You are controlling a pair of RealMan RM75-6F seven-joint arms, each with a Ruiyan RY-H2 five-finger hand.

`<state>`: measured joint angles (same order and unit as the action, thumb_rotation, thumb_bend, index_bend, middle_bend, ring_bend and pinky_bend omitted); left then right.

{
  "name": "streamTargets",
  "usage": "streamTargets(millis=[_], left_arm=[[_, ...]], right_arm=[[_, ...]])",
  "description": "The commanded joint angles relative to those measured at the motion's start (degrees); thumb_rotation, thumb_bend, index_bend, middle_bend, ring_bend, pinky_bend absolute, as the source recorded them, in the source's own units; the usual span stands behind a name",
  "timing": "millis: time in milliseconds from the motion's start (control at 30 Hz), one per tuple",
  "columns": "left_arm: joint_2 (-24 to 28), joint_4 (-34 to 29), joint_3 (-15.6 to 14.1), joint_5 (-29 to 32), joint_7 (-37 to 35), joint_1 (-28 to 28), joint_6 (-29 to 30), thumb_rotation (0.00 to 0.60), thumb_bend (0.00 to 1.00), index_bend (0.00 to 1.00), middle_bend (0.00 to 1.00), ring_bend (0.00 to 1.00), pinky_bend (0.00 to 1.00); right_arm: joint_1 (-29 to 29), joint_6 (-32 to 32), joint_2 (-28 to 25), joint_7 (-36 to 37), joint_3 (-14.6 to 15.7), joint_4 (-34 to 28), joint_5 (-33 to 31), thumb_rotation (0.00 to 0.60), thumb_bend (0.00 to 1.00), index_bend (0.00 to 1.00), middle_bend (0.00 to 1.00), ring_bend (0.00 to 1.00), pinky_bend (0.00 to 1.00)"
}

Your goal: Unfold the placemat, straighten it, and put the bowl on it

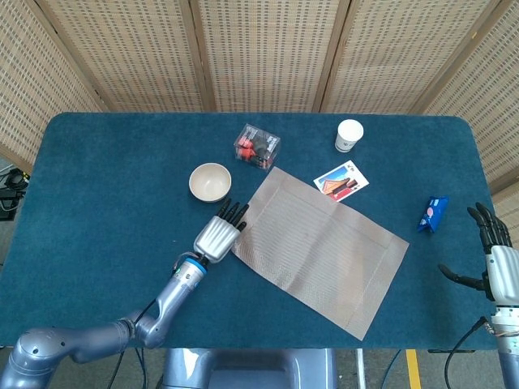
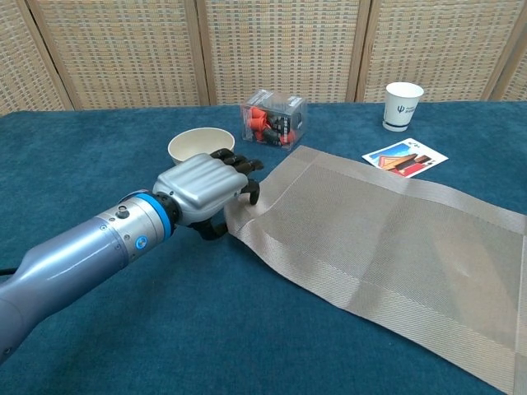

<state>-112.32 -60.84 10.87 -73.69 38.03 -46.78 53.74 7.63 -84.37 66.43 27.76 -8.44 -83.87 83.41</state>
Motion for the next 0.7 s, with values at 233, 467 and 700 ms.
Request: streamTargets(millis=[233,467,700], left_arm=[[-2.3,2.9,-0.7,-2.6,-3.5,0.0,4.2,0.600,0.56,0.73,0.00,0.00,0.00],[0.7,-1.0,-3.0,-4.5,-4.3,2.6,7.6,0.600,0.58,0.79,0.00,0.00,0.00],[6.5,-7.2,-7.0,-6.2,-3.7,7.8,12.6,0.600,0.58,0.80,0.00,0.00,0.00]], right_arm=[[0.0,-0.2,-0.3,0.9,0.1,-0.3,0.8,0.600,0.13,0.09,0.00,0.00,0.00],[-0.1,-0.8,-0.3,0.2,0.7,-0.9,2.1,0.600,0.13,0.09,0.00,0.00,0.00],[-0.1,-0.7,-0.1,-1.8,1.5,-1.6,2.9,0.600,0.13,0.09,0.00,0.00,0.00]])
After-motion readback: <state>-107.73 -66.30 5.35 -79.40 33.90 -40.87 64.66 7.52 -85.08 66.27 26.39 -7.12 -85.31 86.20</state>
